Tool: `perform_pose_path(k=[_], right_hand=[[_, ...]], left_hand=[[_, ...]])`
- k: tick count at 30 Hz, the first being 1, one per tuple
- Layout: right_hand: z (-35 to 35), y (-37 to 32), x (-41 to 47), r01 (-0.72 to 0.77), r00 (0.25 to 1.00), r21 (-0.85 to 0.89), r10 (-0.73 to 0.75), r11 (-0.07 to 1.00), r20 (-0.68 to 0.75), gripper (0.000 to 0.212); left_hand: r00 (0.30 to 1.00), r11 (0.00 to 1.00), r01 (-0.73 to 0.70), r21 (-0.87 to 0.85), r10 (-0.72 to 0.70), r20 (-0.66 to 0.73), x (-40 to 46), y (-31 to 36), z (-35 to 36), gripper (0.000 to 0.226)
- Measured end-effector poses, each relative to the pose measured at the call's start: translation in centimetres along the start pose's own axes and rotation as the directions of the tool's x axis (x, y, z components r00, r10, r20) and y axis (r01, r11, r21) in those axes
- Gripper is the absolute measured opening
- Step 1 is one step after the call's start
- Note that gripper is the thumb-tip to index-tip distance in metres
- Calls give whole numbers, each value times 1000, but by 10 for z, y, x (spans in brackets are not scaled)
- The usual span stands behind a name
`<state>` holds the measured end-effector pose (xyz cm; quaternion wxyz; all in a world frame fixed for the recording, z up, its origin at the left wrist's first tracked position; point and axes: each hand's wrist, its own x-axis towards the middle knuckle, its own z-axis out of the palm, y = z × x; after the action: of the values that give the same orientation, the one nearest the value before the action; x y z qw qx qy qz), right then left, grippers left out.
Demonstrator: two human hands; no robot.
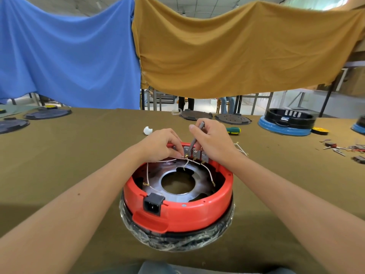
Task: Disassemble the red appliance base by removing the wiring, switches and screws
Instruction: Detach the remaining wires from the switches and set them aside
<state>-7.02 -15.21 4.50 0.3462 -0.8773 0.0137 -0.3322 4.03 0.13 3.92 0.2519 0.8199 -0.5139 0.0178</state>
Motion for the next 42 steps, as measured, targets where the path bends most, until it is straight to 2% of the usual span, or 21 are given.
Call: perform_pose_path(k=[6,12,22,24,27,30,36,42], right_hand=[[-1,-1,-1,20,999,11,-20,1000,27,34],[-1,0,-2,0,999,53,-2,999,37,35],[0,1,-1,15,995,96,-24,995,94,32],[0,2,0,21,994,82,-30,996,108,29],[1,3,0,35,992,39,-39,999,117,27],[2,3,0,33,993,33,-37,999,116,27],[1,3,0,25,991,31,-29,999,133,25],[1,-7,15,41,973,-56,-28,998,227,26]], left_hand=[[1000,999,-10,-34,10,-10,-4,3,-4,11],[1000,999,21,-45,-21,-7,-3,2,-5,20],[993,995,90,-38,-93,-78,0,-2,-4,34],[990,994,107,17,-105,-90,0,-1,-5,36],[987,968,142,204,-124,-102,-1,0,-10,44],[977,941,200,272,-173,-122,-4,-2,-10,45],[978,951,185,249,-154,-139,-9,-7,-5,39],[981,968,159,195,-132,-145,-8,-8,-7,38]])
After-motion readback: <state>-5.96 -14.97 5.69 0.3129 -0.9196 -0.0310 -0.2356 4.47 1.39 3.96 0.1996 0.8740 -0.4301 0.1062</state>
